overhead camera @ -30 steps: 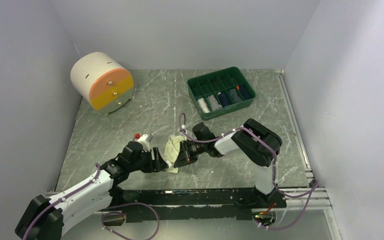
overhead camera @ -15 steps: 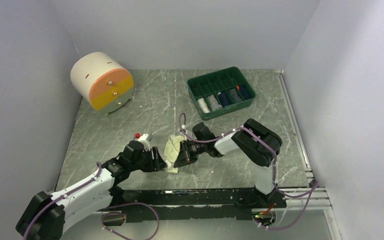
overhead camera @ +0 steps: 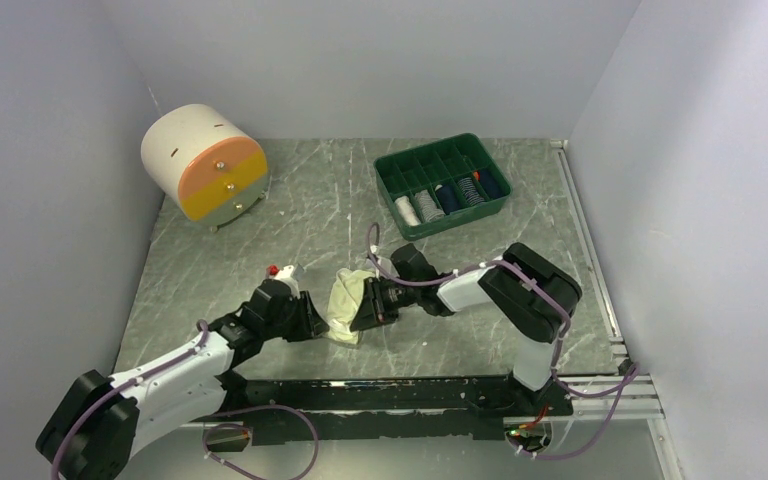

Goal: Roll the underwear
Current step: Roll the underwear to the center of the board.

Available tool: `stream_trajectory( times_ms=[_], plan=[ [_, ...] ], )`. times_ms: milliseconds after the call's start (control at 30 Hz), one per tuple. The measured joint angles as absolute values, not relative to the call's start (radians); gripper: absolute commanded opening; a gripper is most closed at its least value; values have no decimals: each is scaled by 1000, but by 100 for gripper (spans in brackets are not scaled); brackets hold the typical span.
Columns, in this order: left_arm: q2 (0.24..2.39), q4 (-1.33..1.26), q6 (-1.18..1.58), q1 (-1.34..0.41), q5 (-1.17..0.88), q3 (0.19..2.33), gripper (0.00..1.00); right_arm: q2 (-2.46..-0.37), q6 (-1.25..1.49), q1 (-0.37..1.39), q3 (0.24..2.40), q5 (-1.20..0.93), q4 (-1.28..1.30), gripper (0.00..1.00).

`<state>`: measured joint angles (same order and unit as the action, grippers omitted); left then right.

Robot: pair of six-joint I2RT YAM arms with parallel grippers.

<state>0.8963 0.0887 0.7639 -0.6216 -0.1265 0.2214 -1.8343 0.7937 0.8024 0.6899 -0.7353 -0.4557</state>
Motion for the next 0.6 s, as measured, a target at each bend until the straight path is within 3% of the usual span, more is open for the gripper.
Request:
stream_trajectory(
  times_ms=[267,600],
  plan=[
    [915,68,772,-622,-128,221,34,-1766,808,802,643,-709,-468,51],
    [913,67,802,-622,-126,219,33,-1654,640,912,655,-505,-364,53]
  ],
)
